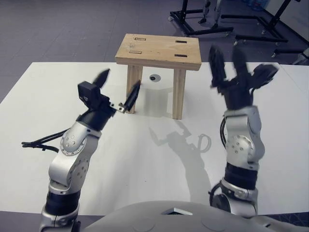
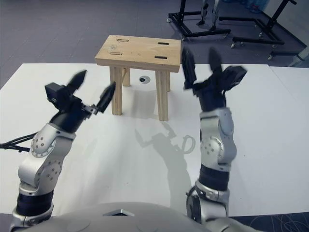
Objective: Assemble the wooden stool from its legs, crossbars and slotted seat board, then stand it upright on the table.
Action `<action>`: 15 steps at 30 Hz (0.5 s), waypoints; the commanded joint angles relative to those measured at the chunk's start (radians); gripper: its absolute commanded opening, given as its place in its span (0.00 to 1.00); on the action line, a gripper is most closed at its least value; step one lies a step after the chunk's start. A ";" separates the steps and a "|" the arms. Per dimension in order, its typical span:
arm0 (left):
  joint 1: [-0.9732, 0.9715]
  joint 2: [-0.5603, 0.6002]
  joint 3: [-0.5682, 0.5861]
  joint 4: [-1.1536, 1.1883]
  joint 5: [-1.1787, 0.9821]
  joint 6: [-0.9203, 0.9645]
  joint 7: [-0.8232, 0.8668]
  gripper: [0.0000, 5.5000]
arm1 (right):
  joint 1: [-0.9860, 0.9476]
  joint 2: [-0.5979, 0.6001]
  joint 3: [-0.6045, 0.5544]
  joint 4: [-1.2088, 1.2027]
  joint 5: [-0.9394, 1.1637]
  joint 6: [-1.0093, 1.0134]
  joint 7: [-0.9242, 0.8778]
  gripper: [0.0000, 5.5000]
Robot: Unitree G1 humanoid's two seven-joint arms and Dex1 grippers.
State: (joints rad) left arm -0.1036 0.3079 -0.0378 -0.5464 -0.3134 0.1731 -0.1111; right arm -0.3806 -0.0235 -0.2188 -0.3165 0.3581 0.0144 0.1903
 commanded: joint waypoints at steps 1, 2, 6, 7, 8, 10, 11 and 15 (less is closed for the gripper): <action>-0.188 -0.077 0.056 0.096 0.178 -0.096 0.163 0.98 | -0.105 0.063 0.172 0.009 -0.418 0.086 -0.313 0.94; -0.209 -0.081 0.056 0.110 0.207 -0.109 0.173 0.98 | -0.088 0.069 0.234 -0.003 -0.497 0.103 -0.333 0.94; -0.227 -0.104 0.007 0.171 0.337 -0.182 0.193 0.98 | -0.059 0.098 0.311 0.005 -0.583 0.094 -0.368 0.94; -0.218 -0.116 -0.007 0.179 0.356 -0.191 0.194 0.98 | -0.054 0.104 0.296 0.020 -0.588 0.110 -0.387 0.94; -0.219 -0.131 -0.012 0.189 0.345 -0.205 0.184 0.98 | -0.056 0.111 0.279 0.029 -0.590 0.118 -0.406 0.94; -0.233 -0.150 -0.002 0.223 0.320 -0.212 0.168 0.98 | -0.086 0.113 0.257 0.042 -0.583 0.126 -0.420 0.94; -0.238 -0.148 -0.003 0.253 0.324 -0.231 0.155 0.98 | -0.104 0.101 0.244 0.075 -0.582 0.101 -0.427 0.94; -0.256 -0.145 -0.003 0.296 0.365 -0.259 0.141 0.98 | -0.147 0.099 0.215 0.149 -0.557 0.140 -0.422 0.94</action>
State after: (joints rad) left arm -0.3288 0.1651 -0.0433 -0.2655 0.0326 -0.0810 0.0321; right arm -0.4938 0.0654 0.0102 -0.1776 -0.2169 0.1288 -0.2320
